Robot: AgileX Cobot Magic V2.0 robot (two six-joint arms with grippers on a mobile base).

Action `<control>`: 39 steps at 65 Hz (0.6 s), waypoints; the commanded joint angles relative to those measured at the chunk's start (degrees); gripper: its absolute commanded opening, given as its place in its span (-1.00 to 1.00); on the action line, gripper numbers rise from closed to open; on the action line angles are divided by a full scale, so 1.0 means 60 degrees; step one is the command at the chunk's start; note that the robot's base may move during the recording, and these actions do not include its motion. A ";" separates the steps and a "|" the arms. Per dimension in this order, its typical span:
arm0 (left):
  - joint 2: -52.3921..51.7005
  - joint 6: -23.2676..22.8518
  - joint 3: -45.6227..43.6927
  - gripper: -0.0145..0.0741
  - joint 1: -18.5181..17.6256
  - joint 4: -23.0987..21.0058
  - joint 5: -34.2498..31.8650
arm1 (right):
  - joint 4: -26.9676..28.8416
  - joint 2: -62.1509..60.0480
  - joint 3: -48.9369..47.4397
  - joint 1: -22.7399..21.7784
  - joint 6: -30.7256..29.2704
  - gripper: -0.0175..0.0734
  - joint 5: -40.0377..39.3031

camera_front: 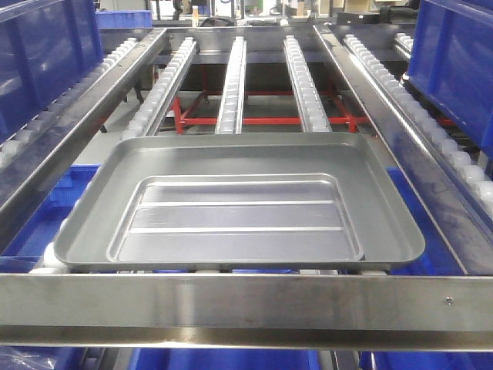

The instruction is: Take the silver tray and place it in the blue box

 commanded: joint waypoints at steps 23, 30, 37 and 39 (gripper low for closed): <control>-0.0166 -0.0069 -0.0038 -0.91 0.0025 -0.0062 -0.0786 | -0.0045 -0.0204 0.0018 -0.0063 -0.0028 -0.49 -0.0882; -0.0166 -0.0069 -0.0038 -0.91 0.0025 -0.0062 -0.0786 | -0.0045 -0.0204 0.0018 -0.0063 -0.0028 -0.49 -0.0882; -0.0166 -0.0069 -0.0038 -0.91 0.0025 -0.0062 -0.0786 | -0.0045 -0.0204 0.0018 -0.0062 -0.0028 -0.49 -0.0892; -0.0166 -0.0069 -0.0038 -0.91 0.0025 -0.0062 -0.0786 | -0.0045 -0.0204 0.0018 -0.0062 -0.0028 -0.49 -0.0918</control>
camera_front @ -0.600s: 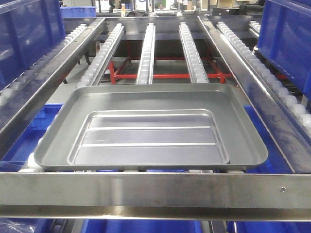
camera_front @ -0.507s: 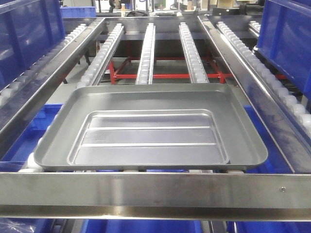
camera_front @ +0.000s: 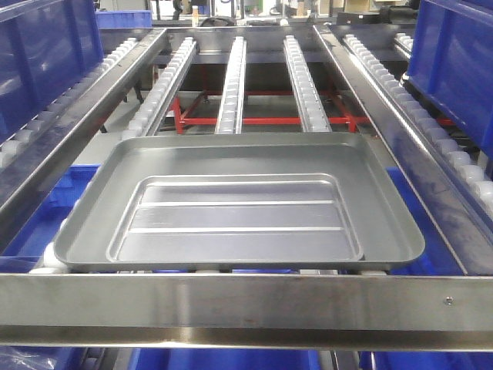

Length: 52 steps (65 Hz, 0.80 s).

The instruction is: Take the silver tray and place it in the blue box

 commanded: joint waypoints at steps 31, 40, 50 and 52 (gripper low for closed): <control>0.1974 -0.0069 -0.4887 -0.91 -0.0011 -0.0437 0.3672 | -0.0045 0.1662 -0.4564 -0.0062 -0.0029 -0.49 0.3299; 0.4173 -0.0069 -0.6210 -0.91 -0.0011 -0.0437 0.5999 | -0.0028 0.3878 -0.5759 -0.0062 -0.0029 -0.49 0.5482; 0.6290 -0.0069 -0.6345 -0.91 -0.0011 -0.0994 0.6299 | 0.0089 0.5452 -0.5923 -0.0062 -0.0029 -0.49 0.5736; 0.6678 -0.0069 -0.6345 -0.91 -0.0011 -0.1228 0.6299 | 0.0089 0.5677 -0.5923 -0.0062 -0.0029 -0.49 0.5736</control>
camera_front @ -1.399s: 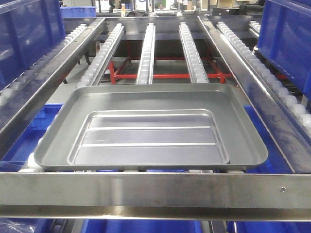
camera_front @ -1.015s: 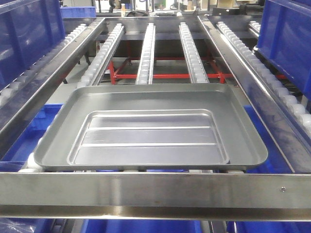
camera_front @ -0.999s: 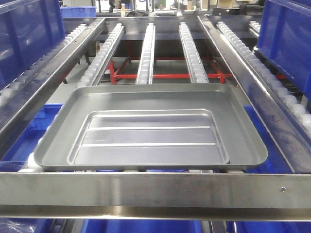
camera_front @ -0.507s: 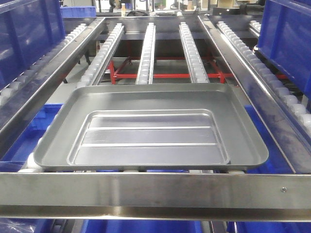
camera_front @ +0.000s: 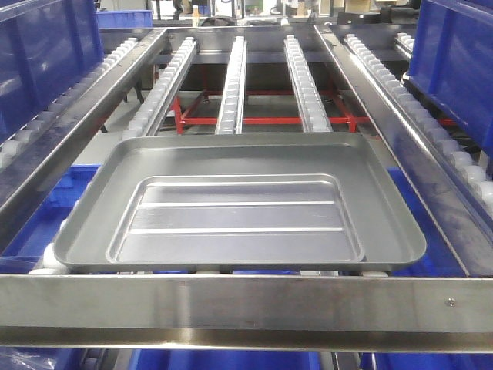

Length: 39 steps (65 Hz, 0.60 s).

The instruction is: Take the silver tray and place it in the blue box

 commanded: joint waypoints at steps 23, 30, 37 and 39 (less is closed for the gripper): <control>0.4384 0.0040 -0.0719 -0.91 -0.0189 -0.1904 -0.0908 | 0.0918 0.2856 -0.0378 -0.0053 0.0046 -0.49 0.0043; 0.4789 0.0040 -0.0987 -0.90 -0.1145 -0.1904 -0.1007 | 0.0933 0.3570 -0.0457 0.0176 0.0549 -0.48 -0.0205; 0.4986 -0.1092 -0.1050 -0.89 -0.2426 -0.1383 -0.1545 | 0.0490 0.4125 -0.0502 0.0702 0.1655 -0.45 -0.0465; 0.5062 -0.1875 -0.1070 -0.89 -0.2778 -0.0887 -0.1673 | 0.0103 0.4302 -0.0502 0.0891 0.2203 -0.45 -0.0610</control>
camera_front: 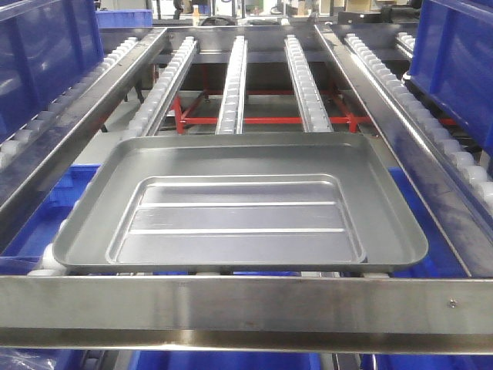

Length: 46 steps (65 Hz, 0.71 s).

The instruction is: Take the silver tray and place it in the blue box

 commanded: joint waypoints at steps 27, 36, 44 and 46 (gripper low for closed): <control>0.2648 -0.5060 -0.2424 -0.89 -0.2289 0.3172 0.0194 | -0.3966 0.3501 -0.2375 0.3470 0.5826 -0.45 -0.0457; 0.3618 -0.4286 -0.3514 -0.89 -0.2289 0.2980 0.0536 | -0.3503 0.4665 -0.3546 0.3829 0.5709 -0.45 -0.0235; 0.4197 -0.4267 -0.4160 -0.89 -0.2289 0.2664 0.0470 | -0.2942 0.5554 -0.4473 0.4050 0.5099 -0.45 -0.0212; 0.4315 -0.4267 -0.4278 -0.89 -0.2289 0.2537 0.0470 | -0.2892 0.5809 -0.4712 0.4082 0.4959 -0.45 -0.0201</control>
